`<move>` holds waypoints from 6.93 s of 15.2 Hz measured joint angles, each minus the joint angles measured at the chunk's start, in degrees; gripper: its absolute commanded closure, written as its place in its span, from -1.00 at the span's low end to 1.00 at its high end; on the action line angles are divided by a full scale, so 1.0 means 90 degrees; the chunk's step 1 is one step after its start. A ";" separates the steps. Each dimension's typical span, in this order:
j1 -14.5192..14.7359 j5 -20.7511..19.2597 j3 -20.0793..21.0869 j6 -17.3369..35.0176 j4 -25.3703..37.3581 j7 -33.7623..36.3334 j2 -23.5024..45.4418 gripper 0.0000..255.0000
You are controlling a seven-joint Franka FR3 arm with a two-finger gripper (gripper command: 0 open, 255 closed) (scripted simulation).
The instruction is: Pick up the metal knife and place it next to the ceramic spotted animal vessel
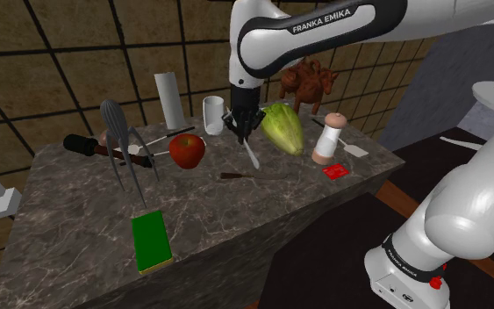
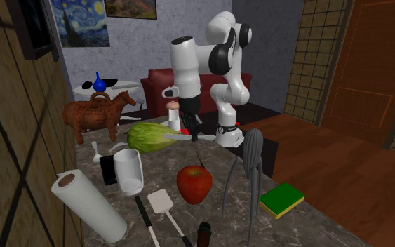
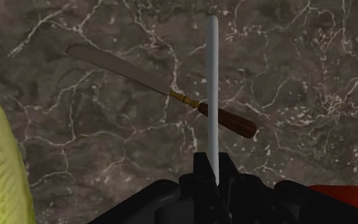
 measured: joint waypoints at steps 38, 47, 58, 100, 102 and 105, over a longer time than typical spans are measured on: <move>-0.0059 -0.0054 -0.0066 -0.3198 0.3202 0.0189 0.0004 1.00; -0.0615 0.0031 -0.0834 -0.3241 0.1975 -0.1148 -0.1173 1.00; -0.1218 -0.0346 -0.1956 -0.3437 0.1131 -0.2858 -0.2094 1.00; -0.1920 -0.1085 -0.3370 -0.0941 -0.1616 -0.4765 -0.2320 1.00; -0.1920 -0.1086 -0.3377 -0.0771 -0.1763 -0.4761 -0.2297 1.00; -0.1920 -0.1087 -0.3391 -0.0511 -0.1969 -0.4762 -0.2242 1.00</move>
